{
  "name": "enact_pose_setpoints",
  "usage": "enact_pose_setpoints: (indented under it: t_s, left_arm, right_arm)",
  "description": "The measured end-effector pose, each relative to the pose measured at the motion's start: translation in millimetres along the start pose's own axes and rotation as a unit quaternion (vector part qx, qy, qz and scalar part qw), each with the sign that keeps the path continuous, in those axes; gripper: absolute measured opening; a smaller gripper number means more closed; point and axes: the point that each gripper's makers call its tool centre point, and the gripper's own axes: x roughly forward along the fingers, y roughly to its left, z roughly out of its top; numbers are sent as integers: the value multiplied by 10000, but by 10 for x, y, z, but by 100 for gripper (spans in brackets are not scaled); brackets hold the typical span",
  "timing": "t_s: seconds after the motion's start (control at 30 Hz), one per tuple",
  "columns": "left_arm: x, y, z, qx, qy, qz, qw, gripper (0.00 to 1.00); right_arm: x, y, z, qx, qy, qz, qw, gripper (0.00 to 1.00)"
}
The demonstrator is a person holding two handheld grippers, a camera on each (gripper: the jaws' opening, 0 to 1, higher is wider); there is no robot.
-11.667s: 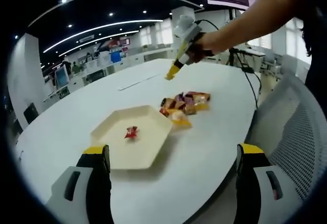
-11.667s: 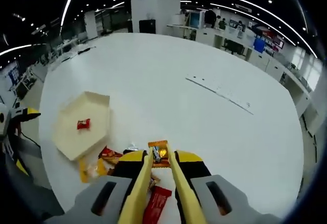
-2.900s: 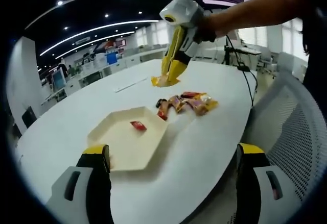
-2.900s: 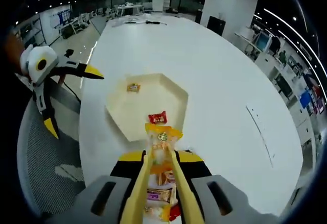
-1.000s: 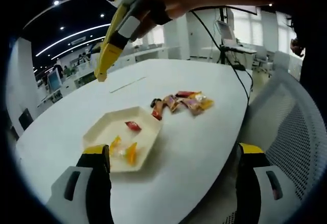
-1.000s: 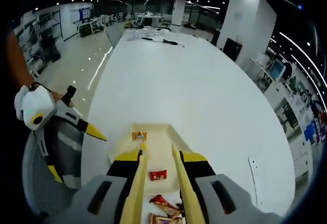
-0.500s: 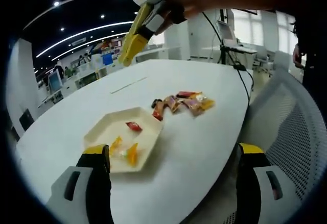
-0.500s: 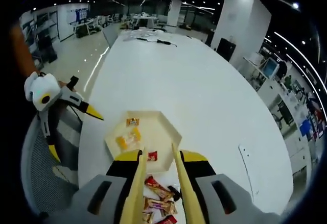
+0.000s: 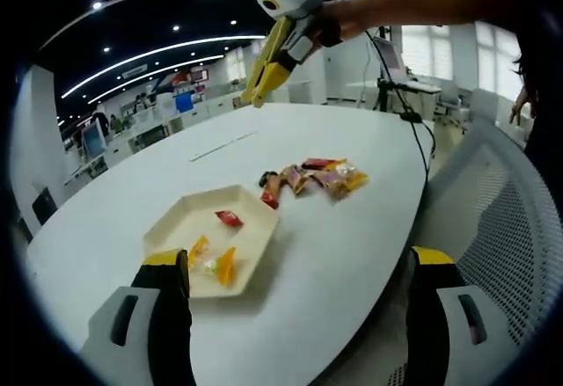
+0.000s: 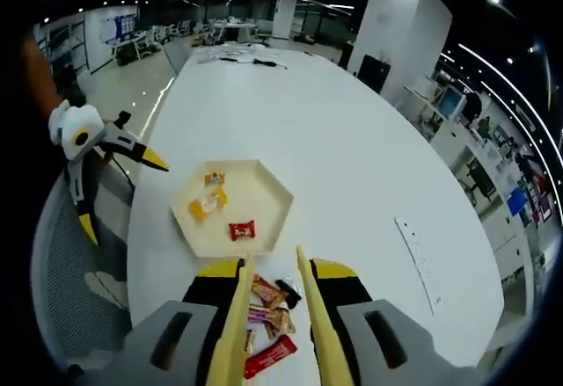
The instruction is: Place the target food into the container with the food tongs after gripping and lifting it, then release it inside without dropping or visibly crushing the food.
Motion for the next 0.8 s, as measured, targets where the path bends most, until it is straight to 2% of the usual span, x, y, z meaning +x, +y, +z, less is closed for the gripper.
enact_pose_setpoints:
  t_s: [0.2,0.43,0.8]
  left_arm:
    - [4,-15,-16,27,48,-22,10000,99]
    - [3,-17,-9,39,50,-1,10000,99]
    - [3,30,-44,27,119,102,9999,99]
  right_arm:
    - [-75,-43,-126,89,1,-65,9999,28]
    - [-42,-83,-257,103,60,-51,9999,28]
    - [355,-212,-545,-264,140,118,9995,27]
